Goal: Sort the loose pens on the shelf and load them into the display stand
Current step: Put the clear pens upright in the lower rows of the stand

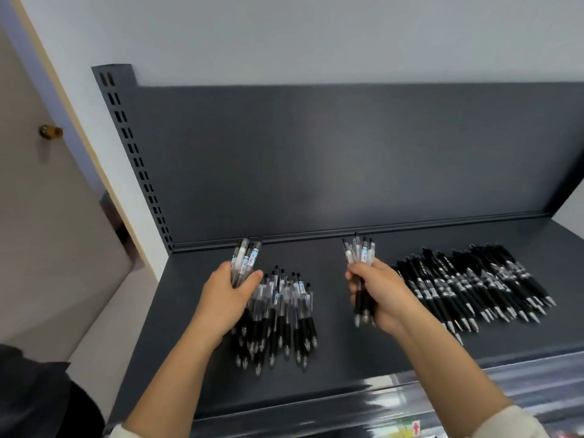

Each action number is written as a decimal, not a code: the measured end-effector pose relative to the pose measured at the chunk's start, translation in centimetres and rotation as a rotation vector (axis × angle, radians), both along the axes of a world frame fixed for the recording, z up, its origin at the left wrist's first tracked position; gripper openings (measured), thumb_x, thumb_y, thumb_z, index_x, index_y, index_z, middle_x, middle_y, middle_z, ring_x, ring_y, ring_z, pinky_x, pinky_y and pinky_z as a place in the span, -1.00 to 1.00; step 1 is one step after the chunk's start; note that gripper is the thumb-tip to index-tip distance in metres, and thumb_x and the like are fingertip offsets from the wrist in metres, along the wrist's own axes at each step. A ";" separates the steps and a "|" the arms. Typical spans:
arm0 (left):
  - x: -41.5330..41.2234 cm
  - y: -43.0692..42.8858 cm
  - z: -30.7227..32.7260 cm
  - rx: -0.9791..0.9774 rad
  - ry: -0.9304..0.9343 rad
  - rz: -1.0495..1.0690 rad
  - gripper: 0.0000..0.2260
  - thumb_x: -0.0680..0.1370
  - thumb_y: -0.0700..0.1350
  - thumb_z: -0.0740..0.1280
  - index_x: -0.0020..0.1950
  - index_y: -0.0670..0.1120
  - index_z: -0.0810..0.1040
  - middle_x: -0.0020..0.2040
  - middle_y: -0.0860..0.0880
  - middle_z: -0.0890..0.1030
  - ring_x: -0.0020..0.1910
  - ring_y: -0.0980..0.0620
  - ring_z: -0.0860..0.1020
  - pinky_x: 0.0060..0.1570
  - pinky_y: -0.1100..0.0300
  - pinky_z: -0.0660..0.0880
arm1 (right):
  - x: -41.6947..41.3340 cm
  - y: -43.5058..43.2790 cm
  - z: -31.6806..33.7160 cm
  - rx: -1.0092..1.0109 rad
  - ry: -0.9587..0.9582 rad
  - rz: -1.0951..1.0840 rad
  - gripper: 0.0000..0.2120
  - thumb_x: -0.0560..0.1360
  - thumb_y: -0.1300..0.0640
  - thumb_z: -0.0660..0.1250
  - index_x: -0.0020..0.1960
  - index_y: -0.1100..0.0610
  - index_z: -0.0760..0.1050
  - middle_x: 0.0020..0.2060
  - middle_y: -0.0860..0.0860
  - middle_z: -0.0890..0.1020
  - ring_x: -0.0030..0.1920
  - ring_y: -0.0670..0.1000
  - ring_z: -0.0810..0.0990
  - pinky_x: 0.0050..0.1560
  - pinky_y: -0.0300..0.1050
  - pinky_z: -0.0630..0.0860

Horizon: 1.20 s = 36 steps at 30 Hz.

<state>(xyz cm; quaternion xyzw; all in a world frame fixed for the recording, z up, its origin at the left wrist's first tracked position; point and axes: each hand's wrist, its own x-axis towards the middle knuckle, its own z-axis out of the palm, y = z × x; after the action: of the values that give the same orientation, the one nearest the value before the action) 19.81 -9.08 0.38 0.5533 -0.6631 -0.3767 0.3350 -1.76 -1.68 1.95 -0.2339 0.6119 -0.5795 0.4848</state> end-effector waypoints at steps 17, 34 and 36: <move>-27.3 19.7 3.0 0.407 0.455 -0.433 -0.83 0.60 -0.11 0.24 0.01 -0.22 0.46 -0.12 -0.11 0.67 -0.16 0.02 0.68 -0.19 0.13 0.61 | -19.2 20.9 2.4 -0.302 -0.317 -0.187 -0.91 0.55 0.30 0.21 -0.08 0.28 0.48 -0.31 0.09 0.64 -0.22 0.03 0.68 -0.01 0.06 0.61; -53.7 33.8 3.0 0.612 0.351 -0.894 -0.84 0.57 -0.07 0.29 0.08 -0.13 0.51 0.00 -0.22 0.62 -0.14 -0.11 0.64 -0.17 -0.05 0.62 | -41.3 35.7 1.2 -0.265 -0.188 -0.475 -0.81 0.58 0.13 0.21 0.02 0.20 0.55 -0.11 0.06 0.71 -0.17 -0.02 0.70 -0.07 0.08 0.58; -56.2 34.0 3.0 0.558 0.323 -0.948 -0.87 0.57 -0.06 0.30 0.06 -0.07 0.52 -0.07 -0.15 0.63 -0.16 -0.08 0.65 -0.14 -0.07 0.62 | -43.3 35.8 1.4 -0.268 -0.138 -0.482 -0.82 0.57 0.12 0.22 0.06 0.16 0.55 -0.04 0.09 0.70 -0.04 0.07 0.68 0.03 0.09 0.58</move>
<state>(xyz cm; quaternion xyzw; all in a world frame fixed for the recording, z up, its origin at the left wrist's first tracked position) -36.43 24.91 3.41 0.1983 -0.6547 -0.7263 0.0675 -45.11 34.15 3.36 -0.1037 0.5333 -0.7682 0.3386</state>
